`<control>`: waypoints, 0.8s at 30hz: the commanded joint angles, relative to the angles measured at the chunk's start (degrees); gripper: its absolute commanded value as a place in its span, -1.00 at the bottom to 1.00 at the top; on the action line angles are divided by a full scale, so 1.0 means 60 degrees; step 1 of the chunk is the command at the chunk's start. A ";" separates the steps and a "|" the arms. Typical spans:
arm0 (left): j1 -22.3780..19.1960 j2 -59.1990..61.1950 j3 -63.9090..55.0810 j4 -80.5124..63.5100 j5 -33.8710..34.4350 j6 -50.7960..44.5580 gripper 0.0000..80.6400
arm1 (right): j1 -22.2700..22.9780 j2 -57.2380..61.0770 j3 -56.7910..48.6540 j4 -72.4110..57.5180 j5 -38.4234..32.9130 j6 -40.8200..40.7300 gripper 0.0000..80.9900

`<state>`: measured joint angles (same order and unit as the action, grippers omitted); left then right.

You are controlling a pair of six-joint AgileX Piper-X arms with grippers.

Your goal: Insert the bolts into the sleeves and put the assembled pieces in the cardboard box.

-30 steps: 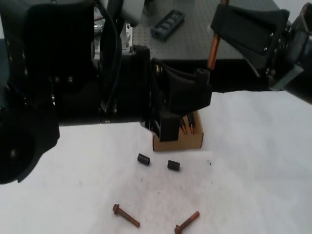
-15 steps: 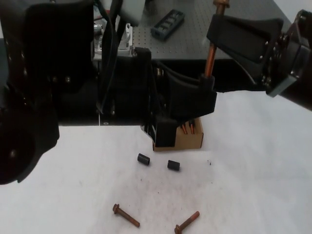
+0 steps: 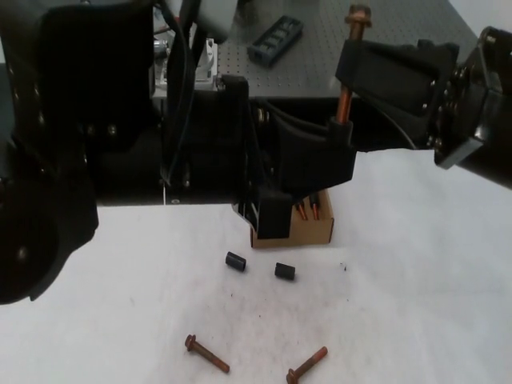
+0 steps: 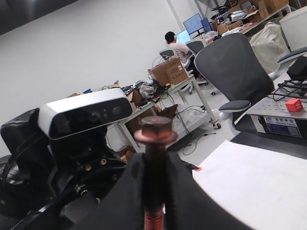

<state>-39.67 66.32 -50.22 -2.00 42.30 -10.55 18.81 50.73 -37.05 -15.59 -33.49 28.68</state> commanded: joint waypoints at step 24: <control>0.1219 0.5423 -0.4051 0.0796 -0.4446 -0.3236 -0.98 | -0.3371 -0.1405 -0.0073 0.4087 0.0808 -0.1406 0.16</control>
<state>-32.35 100.13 -75.38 3.49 15.94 -28.24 5.38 42.71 -37.05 -2.57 -31.55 26.03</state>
